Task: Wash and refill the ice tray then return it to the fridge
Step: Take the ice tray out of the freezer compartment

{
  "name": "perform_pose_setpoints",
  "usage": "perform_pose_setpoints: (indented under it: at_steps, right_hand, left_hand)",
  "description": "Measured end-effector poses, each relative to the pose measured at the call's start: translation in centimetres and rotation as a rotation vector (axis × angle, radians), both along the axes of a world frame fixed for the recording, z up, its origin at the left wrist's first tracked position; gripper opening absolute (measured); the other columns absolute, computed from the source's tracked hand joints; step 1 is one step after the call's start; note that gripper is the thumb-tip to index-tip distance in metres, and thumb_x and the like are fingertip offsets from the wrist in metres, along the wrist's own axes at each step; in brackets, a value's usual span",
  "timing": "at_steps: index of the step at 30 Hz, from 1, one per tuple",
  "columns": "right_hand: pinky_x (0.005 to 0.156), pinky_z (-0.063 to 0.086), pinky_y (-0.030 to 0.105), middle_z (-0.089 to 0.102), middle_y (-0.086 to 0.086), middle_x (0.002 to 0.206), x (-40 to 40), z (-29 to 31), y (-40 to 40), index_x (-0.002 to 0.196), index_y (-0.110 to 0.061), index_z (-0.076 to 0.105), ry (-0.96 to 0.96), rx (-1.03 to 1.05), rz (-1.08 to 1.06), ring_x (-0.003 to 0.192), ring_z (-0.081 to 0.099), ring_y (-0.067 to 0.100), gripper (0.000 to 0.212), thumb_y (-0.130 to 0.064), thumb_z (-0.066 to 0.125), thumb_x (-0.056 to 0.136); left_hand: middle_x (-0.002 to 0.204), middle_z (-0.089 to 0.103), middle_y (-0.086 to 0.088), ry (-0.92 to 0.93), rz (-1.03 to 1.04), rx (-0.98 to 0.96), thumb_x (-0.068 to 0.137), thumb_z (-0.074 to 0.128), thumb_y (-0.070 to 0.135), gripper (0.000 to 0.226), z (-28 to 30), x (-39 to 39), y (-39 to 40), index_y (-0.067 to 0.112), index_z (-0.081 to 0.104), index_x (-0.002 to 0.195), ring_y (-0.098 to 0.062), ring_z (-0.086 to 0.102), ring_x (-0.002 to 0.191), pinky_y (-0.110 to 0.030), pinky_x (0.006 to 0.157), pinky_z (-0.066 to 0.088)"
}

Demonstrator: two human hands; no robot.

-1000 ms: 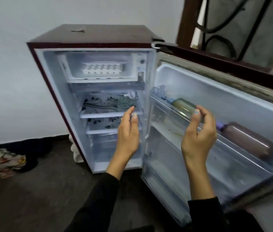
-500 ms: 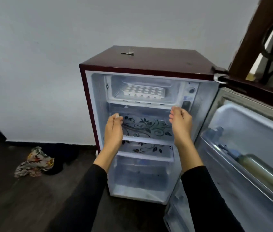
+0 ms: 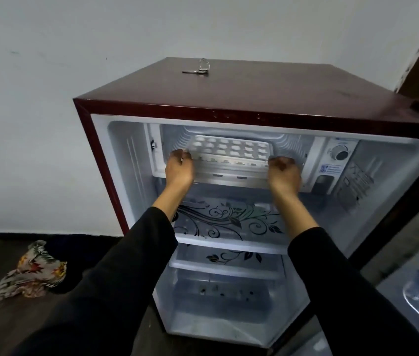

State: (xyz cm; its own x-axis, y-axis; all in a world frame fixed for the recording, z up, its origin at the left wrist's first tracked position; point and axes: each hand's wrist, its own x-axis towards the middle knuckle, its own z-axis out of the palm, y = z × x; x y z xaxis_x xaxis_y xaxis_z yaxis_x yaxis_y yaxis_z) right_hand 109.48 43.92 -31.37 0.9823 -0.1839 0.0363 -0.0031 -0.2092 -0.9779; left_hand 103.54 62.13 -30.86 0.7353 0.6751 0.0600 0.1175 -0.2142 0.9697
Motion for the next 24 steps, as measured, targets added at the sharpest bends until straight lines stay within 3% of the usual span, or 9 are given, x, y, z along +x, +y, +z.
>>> perform_pose_setpoints:
  at_steps: [5, 9, 15, 18, 20, 24]
  right_hand:
    - [0.083, 0.034, 0.018, 0.059, 0.015, 0.126, 4.0, -1.6, -0.2, 0.119, -0.006, 0.054, -0.037, -0.124, -0.013, 0.116, 0.054, 0.026, 0.029, -0.025, 0.051, 0.099]
    - [0.091, 0.036, 0.024, 0.064, 0.017, 0.12, 5.9, -1.7, 0.1, 0.121, 0.0, 0.056, -0.084, -0.233, -0.037, 0.116, 0.056, 0.03, 0.036, -0.027, 0.053, 0.098]
    - [0.08, 0.042, 0.026, 0.067, 0.014, 0.109, 8.8, -1.8, 1.1, 0.113, -0.001, 0.064, -0.039, -0.188, -0.031, 0.106, 0.062, 0.026, 0.034, -0.027, 0.062, 0.092]
    - [0.069, 0.035, 0.023, 0.057, 0.009, 0.089, 9.0, -2.0, 1.5, 0.094, -0.007, 0.06, -0.048, -0.179, -0.009, 0.087, 0.056, 0.021, 0.015, -0.021, 0.064, 0.09]
    - [0.066, 0.034, 0.023, 0.053, 0.007, 0.084, 8.8, -2.1, 1.6, 0.084, -0.011, 0.054, -0.072, -0.204, -0.005, 0.081, 0.05, 0.017, 0.011, -0.012, 0.064, 0.087]
    - [0.051, 0.027, 0.025, 0.044, -0.003, 0.059, 8.3, -2.0, 1.8, 0.055, -0.019, 0.041, -0.136, -0.184, -0.012, 0.061, 0.044, 0.014, 0.039, 0.003, 0.06, 0.082]
  left_hand:
    - [0.14, 0.046, -0.016, 0.008, 0.001, 0.079, 0.101, 0.037, 0.021, 0.041, -0.3, 3.6, 1.6, 0.002, 0.039, 0.137, -0.031, 0.043, 0.129, -0.03, 0.102, 0.034]
    - [0.131, 0.053, -0.021, 0.035, 0.042, 0.107, 0.1, 0.038, 0.017, 0.036, -0.2, 5.6, 2.5, -0.003, 0.046, 0.129, -0.033, 0.05, 0.12, -0.032, 0.094, 0.038]
    - [0.116, 0.061, -0.026, 0.096, 0.079, -0.119, 0.092, 0.043, 0.01, 0.034, -0.2, 7.7, 3.7, -0.004, 0.052, 0.121, -0.039, 0.058, 0.107, -0.042, 0.086, 0.049]
    - [0.091, 0.062, -0.02, 0.081, 0.074, -0.151, 0.091, 0.044, 0.009, 0.026, -0.1, 8.0, 3.7, -0.002, 0.056, 0.111, -0.031, 0.057, 0.086, -0.037, 0.07, 0.044]
    - [0.092, 0.061, -0.019, 0.069, 0.076, -0.173, 0.091, 0.046, 0.009, 0.024, -0.2, 8.2, 3.8, -0.001, 0.057, 0.11, -0.029, 0.056, 0.086, -0.034, 0.068, 0.041]
    - [0.1, 0.057, -0.018, 0.052, 0.121, -0.214, 0.092, 0.046, 0.006, 0.03, -0.4, 8.5, 3.8, -0.006, 0.054, 0.119, -0.034, 0.059, 0.104, -0.029, 0.071, 0.041]
